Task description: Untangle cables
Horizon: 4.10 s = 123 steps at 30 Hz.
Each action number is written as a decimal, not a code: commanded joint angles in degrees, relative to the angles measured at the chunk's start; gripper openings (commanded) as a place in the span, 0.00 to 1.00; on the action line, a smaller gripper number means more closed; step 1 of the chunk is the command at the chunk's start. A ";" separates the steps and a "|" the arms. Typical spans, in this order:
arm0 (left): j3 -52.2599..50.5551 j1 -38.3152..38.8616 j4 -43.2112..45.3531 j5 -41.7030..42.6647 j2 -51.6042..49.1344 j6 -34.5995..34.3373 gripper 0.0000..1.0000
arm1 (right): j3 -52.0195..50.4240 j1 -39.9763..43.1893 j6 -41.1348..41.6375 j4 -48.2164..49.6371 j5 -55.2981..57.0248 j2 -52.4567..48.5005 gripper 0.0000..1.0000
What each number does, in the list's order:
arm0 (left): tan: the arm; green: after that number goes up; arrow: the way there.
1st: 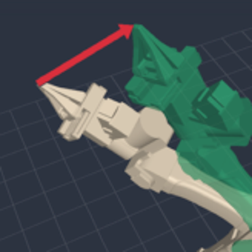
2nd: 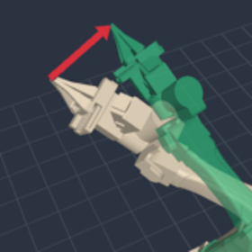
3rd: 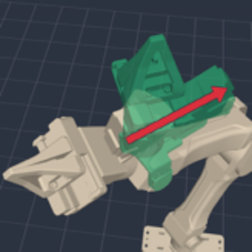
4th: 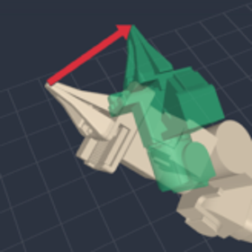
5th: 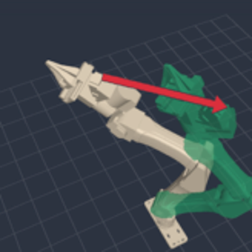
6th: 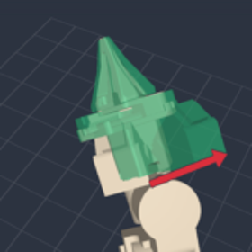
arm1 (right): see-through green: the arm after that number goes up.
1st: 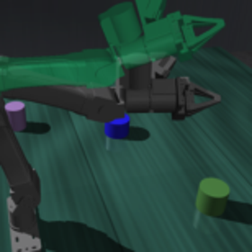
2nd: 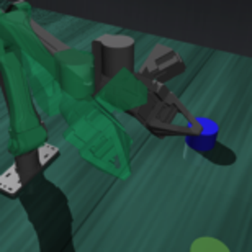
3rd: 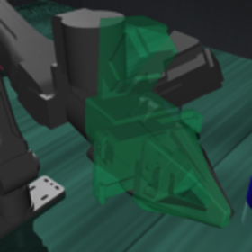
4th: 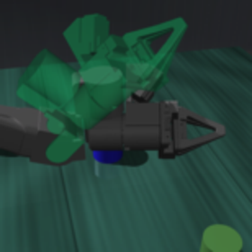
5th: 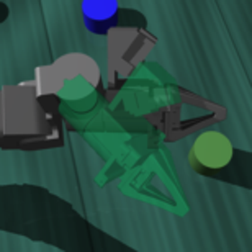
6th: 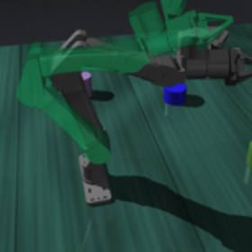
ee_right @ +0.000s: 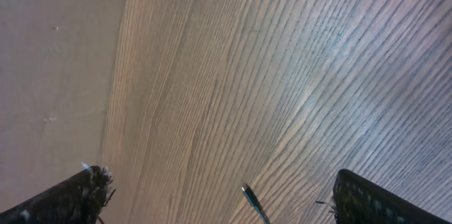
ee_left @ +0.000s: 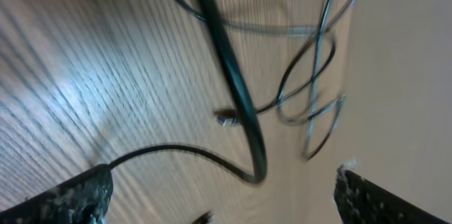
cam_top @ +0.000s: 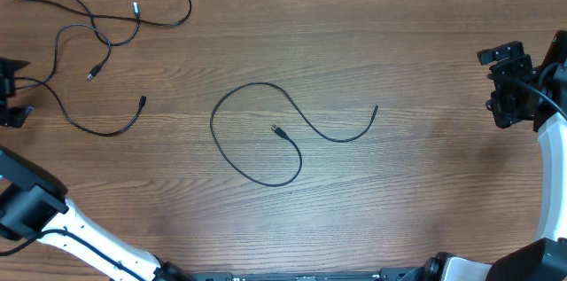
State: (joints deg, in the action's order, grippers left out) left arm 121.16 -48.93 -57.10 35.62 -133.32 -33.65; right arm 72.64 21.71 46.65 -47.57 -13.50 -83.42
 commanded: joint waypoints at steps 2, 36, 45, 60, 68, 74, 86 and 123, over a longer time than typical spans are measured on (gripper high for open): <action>1.31 1.25 -3.54 -4.46 -0.33 15.21 1.00 | 0.22 0.07 -0.28 0.31 0.61 0.37 1.00; -14.29 16.61 -19.52 -31.95 3.69 -2.49 0.98 | 0.22 0.07 -0.28 0.31 0.61 0.37 1.00; -17.75 21.40 -15.47 -33.46 3.67 -10.16 0.91 | 0.22 0.07 -0.28 0.31 0.61 0.37 1.00; -23.54 21.94 -4.24 -31.21 3.67 -15.91 0.24 | 0.22 0.07 -0.28 0.33 0.61 0.37 1.00; -21.07 21.11 2.21 -17.73 3.69 -15.76 0.12 | 0.22 0.07 -0.31 0.31 0.61 0.37 1.00; -16.37 19.74 3.15 -12.15 3.69 -15.87 0.04 | 0.22 0.07 -0.28 0.31 0.61 0.37 1.00; -15.12 15.98 2.01 -11.96 3.69 -10.95 0.93 | 0.22 0.07 -0.28 0.33 0.61 0.37 1.00; -13.11 24.68 29.75 -33.27 0.81 29.09 0.84 | 0.22 0.07 -0.28 0.31 0.61 0.37 1.00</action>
State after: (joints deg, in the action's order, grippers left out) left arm 107.15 -23.64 -27.51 3.79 -129.73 -8.62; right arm 72.64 21.71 46.65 -47.57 -13.50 -83.42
